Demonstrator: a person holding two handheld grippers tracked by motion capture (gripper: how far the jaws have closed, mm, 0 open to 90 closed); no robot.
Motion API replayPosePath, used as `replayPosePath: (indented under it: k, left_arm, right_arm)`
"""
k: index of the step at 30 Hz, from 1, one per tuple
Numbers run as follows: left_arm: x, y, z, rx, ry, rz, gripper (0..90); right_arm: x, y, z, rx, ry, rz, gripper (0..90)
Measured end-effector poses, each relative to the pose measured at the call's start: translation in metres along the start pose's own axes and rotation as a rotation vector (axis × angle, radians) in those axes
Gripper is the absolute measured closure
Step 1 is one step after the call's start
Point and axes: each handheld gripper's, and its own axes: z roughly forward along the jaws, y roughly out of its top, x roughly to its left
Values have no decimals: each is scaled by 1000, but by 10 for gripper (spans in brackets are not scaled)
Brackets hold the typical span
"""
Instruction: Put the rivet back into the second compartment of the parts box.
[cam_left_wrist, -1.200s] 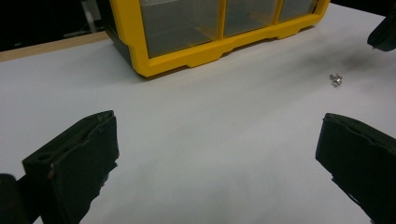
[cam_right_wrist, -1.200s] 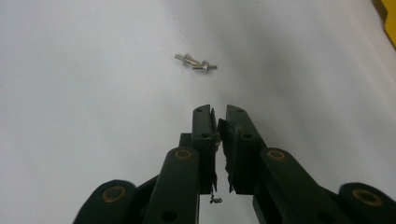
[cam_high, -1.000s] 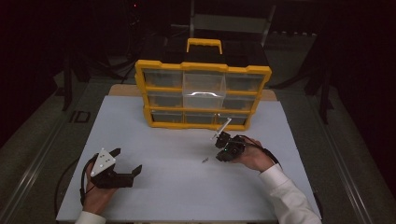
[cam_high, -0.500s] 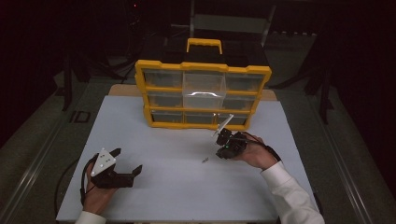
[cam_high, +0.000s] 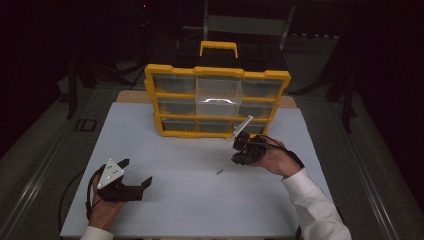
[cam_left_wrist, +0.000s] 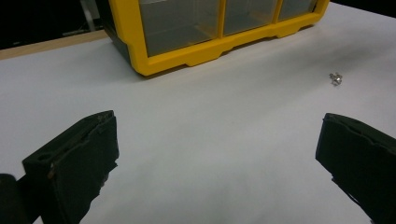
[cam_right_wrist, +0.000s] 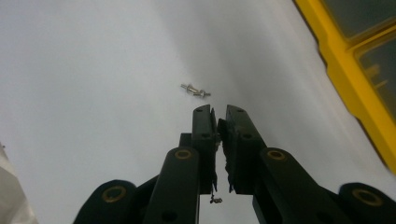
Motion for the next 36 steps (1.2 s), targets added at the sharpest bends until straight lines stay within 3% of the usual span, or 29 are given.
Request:
replayPosePath:
  k: [24, 36]
  left_arm:
    - [0, 0, -1, -2, 2, -1, 2]
    - [0, 0, -1, -2, 2, 0, 2]
  right_arm:
    - [-4, 17, -36, -54, -6, -16, 832]
    - [-11, 21, -51, -77, 12, -16, 832]
